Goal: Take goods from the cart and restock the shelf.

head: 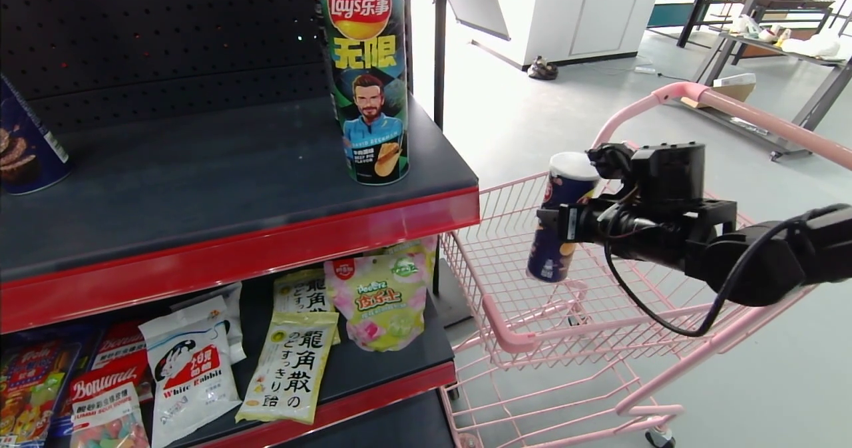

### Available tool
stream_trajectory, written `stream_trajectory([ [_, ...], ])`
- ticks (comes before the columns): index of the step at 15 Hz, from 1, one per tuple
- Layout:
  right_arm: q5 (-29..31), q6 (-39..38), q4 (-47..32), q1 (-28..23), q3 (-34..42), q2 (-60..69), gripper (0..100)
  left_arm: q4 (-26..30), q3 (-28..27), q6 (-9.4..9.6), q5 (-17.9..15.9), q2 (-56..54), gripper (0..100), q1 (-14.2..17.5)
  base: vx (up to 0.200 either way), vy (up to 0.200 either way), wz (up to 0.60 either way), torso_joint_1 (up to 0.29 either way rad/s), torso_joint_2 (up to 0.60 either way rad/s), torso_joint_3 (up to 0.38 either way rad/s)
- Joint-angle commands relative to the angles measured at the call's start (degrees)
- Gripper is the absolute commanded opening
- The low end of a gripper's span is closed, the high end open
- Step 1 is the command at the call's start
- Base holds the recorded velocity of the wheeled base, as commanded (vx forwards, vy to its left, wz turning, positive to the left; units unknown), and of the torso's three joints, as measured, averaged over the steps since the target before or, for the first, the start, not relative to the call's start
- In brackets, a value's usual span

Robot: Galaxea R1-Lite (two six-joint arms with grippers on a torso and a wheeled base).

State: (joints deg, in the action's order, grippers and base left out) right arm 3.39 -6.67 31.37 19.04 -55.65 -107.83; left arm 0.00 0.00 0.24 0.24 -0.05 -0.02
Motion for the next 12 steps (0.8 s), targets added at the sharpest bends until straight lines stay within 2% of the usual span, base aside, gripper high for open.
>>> stream_trajectory([
  [1,6.6,7.1,0.0,-1.7,-1.4,10.2,0,0.0,0.0,0.02,0.1,0.0,100,0.0,0.0,0.0,0.0,0.0,0.0,0.0],
  [3,7.9,10.5,-1.7,-2.1,-1.4,17.0,0,0.0,0.0,0.02,0.0,0.0,100,-0.1,0.0,0.0,0.0,0.0,0.0,0.0],
  [6,6.7,12.6,-16.6,-2.3,-4.5,28.9,0,0.0,0.0,0.02,0.1,0.0,100,0.0,0.0,0.0,0.0,0.0,0.0,0.0],
  [7,6.9,12.6,-19.4,-2.3,-4.0,32.6,0,0.0,0.0,0.02,0.0,0.0,100,0.0,0.0,0.0,0.0,0.0,0.0,0.0],
  [9,7.1,12.7,-31.3,-2.4,-2.5,41.4,0,0.0,0.0,0.02,0.0,0.0,100,0.0,0.0,0.0,0.0,0.0,0.0,0.0],
  [11,7.7,12.6,-37.6,-2.7,-1.7,45.9,0,0.0,0.0,0.02,0.0,0.0,100,0.0,0.0,0.0,0.0,0.0,0.0,0.0],
  [12,8.2,12.7,-37.7,-3.3,-1.0,47.4,0,0.0,0.0,0.02,0.0,0.0,100,0.0,0.0,0.0,0.0,0.0,0.0,0.0],
])
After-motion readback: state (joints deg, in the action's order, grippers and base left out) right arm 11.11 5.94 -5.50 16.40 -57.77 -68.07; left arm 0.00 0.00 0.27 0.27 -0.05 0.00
